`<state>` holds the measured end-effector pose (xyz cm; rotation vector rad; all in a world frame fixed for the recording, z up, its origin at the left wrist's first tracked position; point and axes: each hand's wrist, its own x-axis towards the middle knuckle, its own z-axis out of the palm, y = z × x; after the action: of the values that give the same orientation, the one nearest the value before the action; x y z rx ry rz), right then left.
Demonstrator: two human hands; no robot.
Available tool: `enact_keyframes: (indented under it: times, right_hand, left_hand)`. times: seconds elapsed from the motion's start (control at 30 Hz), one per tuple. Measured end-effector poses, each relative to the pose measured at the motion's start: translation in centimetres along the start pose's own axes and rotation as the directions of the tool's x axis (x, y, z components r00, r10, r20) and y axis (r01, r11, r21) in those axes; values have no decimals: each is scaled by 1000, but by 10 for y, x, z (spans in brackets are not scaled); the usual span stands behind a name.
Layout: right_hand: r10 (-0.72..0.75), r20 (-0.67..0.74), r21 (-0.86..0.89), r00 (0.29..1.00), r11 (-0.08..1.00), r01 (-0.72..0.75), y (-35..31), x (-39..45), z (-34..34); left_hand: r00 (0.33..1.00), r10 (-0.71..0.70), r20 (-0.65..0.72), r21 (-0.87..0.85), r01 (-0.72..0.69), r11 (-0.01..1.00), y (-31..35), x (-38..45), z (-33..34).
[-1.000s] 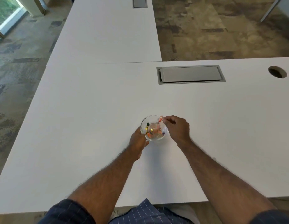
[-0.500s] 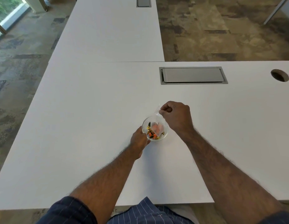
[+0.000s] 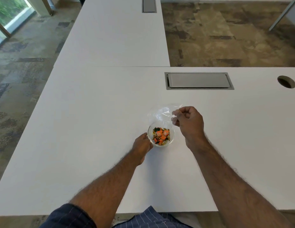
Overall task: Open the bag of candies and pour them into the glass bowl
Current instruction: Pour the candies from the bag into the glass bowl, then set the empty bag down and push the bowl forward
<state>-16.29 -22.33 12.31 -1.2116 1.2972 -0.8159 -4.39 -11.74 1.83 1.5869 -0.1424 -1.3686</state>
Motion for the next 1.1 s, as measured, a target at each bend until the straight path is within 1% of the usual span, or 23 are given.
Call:
enact_keyframes:
  times: [0.1,0.13,0.2,0.3,0.37,0.43,0.5,0.57,0.6,0.67,0.7,0.77,0.8,0.83,0.87,0.9,0.93,0.97,1.0,1.03,1.07,1.1]
  right_hand:
    - [125,55,249,991,959,-135,12,-7,8]
    - [161,72,299,984,938,-175,17,-9,12]
    - [207,93,341,974,912,-226,28,-17,21]
    - [248,121,397,961,876,-276,43,-30,39]
    - [266,190,474,945,818,-325,50,-40,50]
    - [277,271,512,922,770,-382,58,-51,62]
    - [303,320,472,898,771,-428,66,-61,71]
    - [344,347,369,873,805,-464,76,-69,75]
    - [373,356,280,857,832,-478,81,-73,76]
    - [444,357,9,822,878,-479,93,-78,75]
    - [473,348,-129,810,879,-458,98,-80,73]
    - [498,329,-338,802,855,-393,107,-84,69]
    - [491,328,-449,807,833,-324,110,-85,66]
    - [463,333,-592,822,781,-200,113,-86,62]
    - [415,338,-741,845,671,-33,118,-87,59]
    - [337,344,-842,876,523,130,125,-88,57]
    - [240,362,-884,901,394,250,131,-88,56]
    - [143,399,-887,906,309,342,136,-89,56]
    - [65,459,-864,886,263,428,140,-88,57]
    - [23,523,-828,852,250,501,146,-88,57]
    - [14,578,-790,816,259,556,151,-86,58]
    - [19,628,-753,778,267,602,156,-84,58]
  left_hand:
    - [996,-17,-83,-10,16,1000,2,-3,-12]
    - [995,-1,-100,-5,1,1000,2,-3,-17]
    - [990,48,-134,-45,-54,998,4,-7,-30]
    - [989,53,-135,-183,-77,980,10,-18,-54]
    - [994,40,-98,-224,-61,973,11,-23,-69]
    - [994,49,-96,-227,-70,971,11,-28,-83]
    - [989,76,-127,-196,-101,975,7,-33,-91]
    - [974,97,-206,-128,-125,984,2,-35,-95]
    - [963,97,-252,-96,-124,988,-1,-34,-96]
    - [948,97,-304,-21,-108,994,-8,-33,-101]
    - [945,94,-312,33,-89,996,-12,-32,-104]
    - [944,91,-318,137,-49,989,-22,-27,-110]
    - [942,89,-324,180,-31,983,-26,-25,-112]
    - [939,86,-333,220,-11,975,-31,-23,-112]
    - [936,86,-340,265,8,964,-36,-21,-113]
    - [935,87,-344,308,25,951,-41,-20,-112]
    - [935,87,-344,343,39,938,-45,-20,-111]
    - [936,88,-342,377,51,925,-48,-21,-109]
    - [934,100,-342,433,63,899,-50,-22,-108]
    - [930,133,-342,517,68,853,-53,-24,-107]
    - [917,197,-346,613,62,788,-56,-26,-106]
    - [891,290,-349,699,42,713,-61,-29,-105]
